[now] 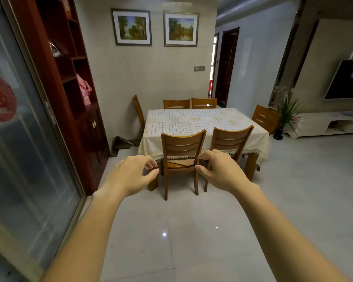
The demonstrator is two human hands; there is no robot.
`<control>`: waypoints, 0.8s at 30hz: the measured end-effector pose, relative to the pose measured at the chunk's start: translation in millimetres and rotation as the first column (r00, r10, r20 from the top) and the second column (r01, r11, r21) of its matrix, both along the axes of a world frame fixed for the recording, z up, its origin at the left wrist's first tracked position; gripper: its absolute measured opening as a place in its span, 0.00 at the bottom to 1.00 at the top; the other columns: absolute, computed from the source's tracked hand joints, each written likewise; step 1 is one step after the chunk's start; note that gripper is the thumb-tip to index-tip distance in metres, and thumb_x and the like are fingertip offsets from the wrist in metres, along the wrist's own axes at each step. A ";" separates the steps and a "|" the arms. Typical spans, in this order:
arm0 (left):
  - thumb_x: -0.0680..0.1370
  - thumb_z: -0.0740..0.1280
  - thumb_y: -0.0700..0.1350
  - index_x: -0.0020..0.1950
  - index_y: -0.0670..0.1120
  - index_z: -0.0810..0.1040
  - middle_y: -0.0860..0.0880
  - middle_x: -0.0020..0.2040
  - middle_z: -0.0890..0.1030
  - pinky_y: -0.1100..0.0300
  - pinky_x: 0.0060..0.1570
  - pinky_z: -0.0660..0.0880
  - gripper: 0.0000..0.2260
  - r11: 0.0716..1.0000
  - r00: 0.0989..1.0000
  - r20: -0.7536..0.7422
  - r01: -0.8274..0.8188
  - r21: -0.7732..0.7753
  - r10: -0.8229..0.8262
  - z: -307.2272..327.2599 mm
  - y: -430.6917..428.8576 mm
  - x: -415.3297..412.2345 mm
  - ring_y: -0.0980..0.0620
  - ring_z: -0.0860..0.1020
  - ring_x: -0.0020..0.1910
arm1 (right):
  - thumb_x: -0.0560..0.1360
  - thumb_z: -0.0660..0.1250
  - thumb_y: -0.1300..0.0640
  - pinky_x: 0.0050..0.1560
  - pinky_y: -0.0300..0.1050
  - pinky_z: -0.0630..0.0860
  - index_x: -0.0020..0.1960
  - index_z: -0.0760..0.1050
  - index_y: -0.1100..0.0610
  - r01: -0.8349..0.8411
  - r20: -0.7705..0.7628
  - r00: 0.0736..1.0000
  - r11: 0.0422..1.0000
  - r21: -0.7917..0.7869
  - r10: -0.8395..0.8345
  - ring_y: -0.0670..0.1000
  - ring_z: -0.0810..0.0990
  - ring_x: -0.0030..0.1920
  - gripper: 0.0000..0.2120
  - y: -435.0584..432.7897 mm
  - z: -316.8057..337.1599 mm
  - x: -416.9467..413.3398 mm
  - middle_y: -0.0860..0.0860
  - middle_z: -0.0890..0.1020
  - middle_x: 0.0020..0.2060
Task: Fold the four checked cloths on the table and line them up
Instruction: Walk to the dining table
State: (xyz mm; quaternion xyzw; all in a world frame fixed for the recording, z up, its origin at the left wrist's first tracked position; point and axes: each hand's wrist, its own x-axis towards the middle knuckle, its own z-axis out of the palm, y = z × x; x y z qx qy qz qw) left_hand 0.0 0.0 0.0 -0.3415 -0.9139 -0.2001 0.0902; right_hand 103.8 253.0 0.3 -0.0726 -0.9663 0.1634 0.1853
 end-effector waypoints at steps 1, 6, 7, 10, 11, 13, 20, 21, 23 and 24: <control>0.81 0.65 0.58 0.62 0.57 0.79 0.58 0.56 0.81 0.59 0.53 0.79 0.12 1.000 1.000 0.008 0.002 0.006 -0.002 -2.0 1.1 -4.0 0.58 0.79 0.55 | 0.79 0.66 0.43 0.55 0.47 0.79 0.65 0.76 0.49 0.004 -0.008 1.000 1.000 -0.009 -0.004 0.47 0.79 0.54 0.18 0.9 -1.5 -2.8 0.46 0.79 0.55; 0.81 0.66 0.57 0.62 0.56 0.79 0.58 0.57 0.81 0.60 0.53 0.78 0.12 1.000 0.998 0.065 -0.004 0.026 0.002 -16.9 20.4 -28.6 0.57 0.79 0.56 | 0.79 0.66 0.43 0.56 0.44 0.79 0.67 0.76 0.49 0.025 0.021 1.000 0.999 -0.034 -0.024 0.46 0.78 0.55 0.19 17.3 -12.2 -23.8 0.46 0.80 0.58; 0.81 0.66 0.57 0.62 0.57 0.79 0.58 0.57 0.81 0.60 0.53 0.78 0.12 1.000 0.997 0.074 -0.002 0.031 -0.001 -20.6 24.9 -34.5 0.57 0.79 0.56 | 0.79 0.66 0.43 0.56 0.44 0.79 0.67 0.76 0.49 0.023 0.020 1.000 0.999 -0.041 -0.023 0.46 0.78 0.54 0.19 22.2 -14.5 -30.8 0.47 0.80 0.58; 0.81 0.66 0.57 0.61 0.58 0.79 0.59 0.55 0.81 0.59 0.54 0.78 0.10 0.999 0.994 0.108 -0.008 0.048 0.003 -31.9 38.4 -49.3 0.58 0.79 0.56 | 0.80 0.66 0.44 0.56 0.44 0.79 0.67 0.75 0.49 0.003 0.026 1.000 0.997 -0.080 -0.001 0.46 0.78 0.54 0.18 39.3 -23.5 -54.9 0.47 0.80 0.59; 0.81 0.66 0.57 0.61 0.58 0.79 0.59 0.55 0.80 0.59 0.54 0.78 0.10 0.999 0.994 0.112 -0.015 0.042 0.010 -35.7 43.9 -55.9 0.58 0.78 0.56 | 0.80 0.66 0.45 0.57 0.45 0.78 0.67 0.75 0.49 -0.004 0.022 1.000 0.996 -0.094 0.006 0.46 0.78 0.56 0.18 45.8 -27.4 -64.5 0.48 0.80 0.59; 0.81 0.66 0.57 0.61 0.57 0.79 0.59 0.55 0.80 0.59 0.54 0.78 0.10 0.999 0.994 0.108 -0.034 0.025 0.031 -40.6 57.5 -72.0 0.59 0.78 0.56 | 0.80 0.66 0.45 0.59 0.46 0.78 0.67 0.75 0.49 -0.023 0.009 1.000 0.992 -0.126 0.024 0.48 0.78 0.59 0.18 61.4 -35.6 -86.2 0.47 0.80 0.60; 0.81 0.66 0.57 0.60 0.60 0.79 0.63 0.55 0.79 0.63 0.52 0.74 0.09 0.994 0.991 0.095 -0.102 0.048 0.097 -32.0 130.6 -135.1 0.63 0.77 0.56 | 0.80 0.66 0.47 0.62 0.42 0.73 0.68 0.76 0.50 -0.088 -0.060 0.995 0.960 -0.267 0.074 0.47 0.76 0.63 0.18 138.1 -42.9 -160.8 0.47 0.80 0.61; 0.81 0.66 0.57 0.60 0.60 0.79 0.63 0.55 0.79 0.62 0.53 0.75 0.09 0.993 0.990 0.092 -0.110 0.050 0.105 -29.4 142.6 -144.8 0.63 0.77 0.56 | 0.80 0.66 0.47 0.62 0.41 0.72 0.68 0.75 0.51 -0.096 -0.057 0.995 0.958 -0.271 0.084 0.47 0.76 0.63 0.18 148.9 -41.1 -171.6 0.47 0.79 0.62; 0.81 0.65 0.58 0.60 0.61 0.78 0.64 0.54 0.78 0.61 0.55 0.77 0.09 0.991 0.989 0.083 -0.126 0.051 0.122 -25.8 165.6 -164.3 0.63 0.77 0.56 | 0.80 0.66 0.47 0.61 0.39 0.72 0.69 0.75 0.51 -0.114 -0.065 0.993 0.957 -0.268 0.100 0.45 0.76 0.61 0.18 169.5 -36.3 -194.8 0.46 0.79 0.62; 0.81 0.65 0.58 0.61 0.61 0.78 0.64 0.55 0.78 0.60 0.55 0.77 0.09 0.990 0.988 0.085 -0.134 0.048 0.129 -25.3 175.6 -172.8 0.63 0.77 0.56 | 0.81 0.66 0.47 0.59 0.37 0.72 0.69 0.75 0.51 -0.121 -0.071 0.992 0.955 -0.271 0.106 0.41 0.76 0.58 0.18 178.0 -34.4 -205.3 0.46 0.79 0.62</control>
